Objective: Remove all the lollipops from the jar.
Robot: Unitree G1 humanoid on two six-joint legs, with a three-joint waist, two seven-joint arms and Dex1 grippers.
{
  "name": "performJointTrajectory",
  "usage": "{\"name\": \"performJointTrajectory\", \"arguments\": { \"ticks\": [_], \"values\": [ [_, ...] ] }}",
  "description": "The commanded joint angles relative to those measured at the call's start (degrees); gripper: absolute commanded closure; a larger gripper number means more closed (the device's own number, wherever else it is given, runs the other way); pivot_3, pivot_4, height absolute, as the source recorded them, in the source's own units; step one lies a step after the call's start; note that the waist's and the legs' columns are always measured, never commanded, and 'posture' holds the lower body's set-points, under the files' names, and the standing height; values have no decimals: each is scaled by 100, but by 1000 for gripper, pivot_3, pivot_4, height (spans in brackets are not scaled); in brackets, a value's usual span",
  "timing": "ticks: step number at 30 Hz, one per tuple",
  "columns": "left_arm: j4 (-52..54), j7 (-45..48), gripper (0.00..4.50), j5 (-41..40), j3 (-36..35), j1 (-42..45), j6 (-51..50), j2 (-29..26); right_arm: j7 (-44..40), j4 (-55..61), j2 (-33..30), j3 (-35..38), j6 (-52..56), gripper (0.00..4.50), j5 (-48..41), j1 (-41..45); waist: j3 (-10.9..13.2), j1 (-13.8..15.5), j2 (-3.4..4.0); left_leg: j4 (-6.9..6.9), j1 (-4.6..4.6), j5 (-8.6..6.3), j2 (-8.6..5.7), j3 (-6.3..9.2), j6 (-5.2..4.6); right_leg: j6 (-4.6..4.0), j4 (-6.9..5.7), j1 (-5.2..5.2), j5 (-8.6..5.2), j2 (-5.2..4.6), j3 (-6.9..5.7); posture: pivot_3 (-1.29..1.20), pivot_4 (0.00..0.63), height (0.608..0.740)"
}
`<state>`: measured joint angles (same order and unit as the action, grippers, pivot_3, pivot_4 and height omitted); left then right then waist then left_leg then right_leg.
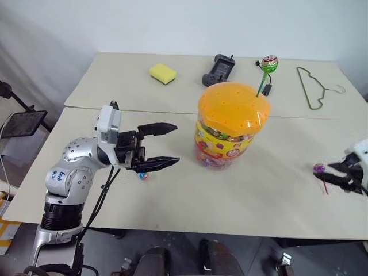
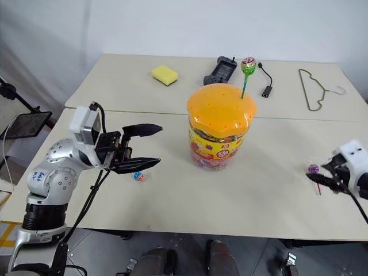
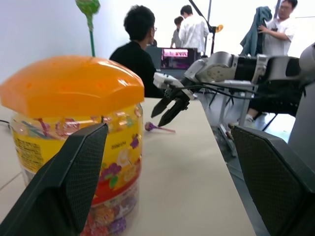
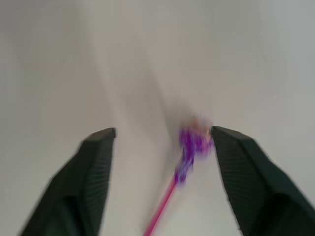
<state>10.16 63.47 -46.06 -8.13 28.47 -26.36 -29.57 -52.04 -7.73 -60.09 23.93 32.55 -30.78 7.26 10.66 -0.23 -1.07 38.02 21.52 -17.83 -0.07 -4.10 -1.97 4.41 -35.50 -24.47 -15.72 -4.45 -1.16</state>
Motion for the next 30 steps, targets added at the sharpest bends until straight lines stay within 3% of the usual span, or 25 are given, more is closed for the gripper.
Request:
{"name": "performJointTrajectory", "arguments": {
  "ticks": [1,5,9,15,23,26,30],
  "values": [
    [-216,-1085,248,-960,-808,287,-317,462,-393,1325,966,870,-467,1064,-1655,672,1,-19,-2,3,-1,-2,7,2,2,3,-2,2,1,4,-2,0,150,740],
    [-498,-1379,248,-1672,-1265,295,-842,516,7,2199,1610,639,-464,1064,-1914,971,2,11,-2,1,-8,2,9,20,19,6,-24,1,3,8,-16,0,150,740],
    [-430,-1191,248,-1745,-1208,215,-1064,401,416,2442,1864,356,-285,1064,-2108,1428,2,41,-2,3,4,11,1,27,40,13,-15,3,7,-2,-24,0,150,740],
    [-254,-895,248,-1453,-888,14,-1039,331,723,2242,1748,-184,247,1064,-2073,2155,2,17,-3,4,14,7,-7,19,24,14,0,2,8,-11,-19,0,150,740],
    [-266,-1004,248,-1433,-878,87,-877,535,834,2156,1709,-422,548,1064,-1992,2479,2,12,-3,1,16,7,-4,22,25,12,18,-3,7,-11,-19,0,150,740],
    [-256,-992,248,-1375,-846,87,-809,571,884,2038,1732,-402,624,1696,-2038,2540,2,13,-3,1,16,7,-4,22,25,12,17,-3,7,-10,-19,0,150,740],
    [-260,-990,248,-1356,-852,112,-755,594,820,1939,1774,-383,475,3049,-1975,2611,2,12,-3,1,17,7,-4,21,24,12,19,-3,7,-10,-19,0,150,740]
  ]
}}
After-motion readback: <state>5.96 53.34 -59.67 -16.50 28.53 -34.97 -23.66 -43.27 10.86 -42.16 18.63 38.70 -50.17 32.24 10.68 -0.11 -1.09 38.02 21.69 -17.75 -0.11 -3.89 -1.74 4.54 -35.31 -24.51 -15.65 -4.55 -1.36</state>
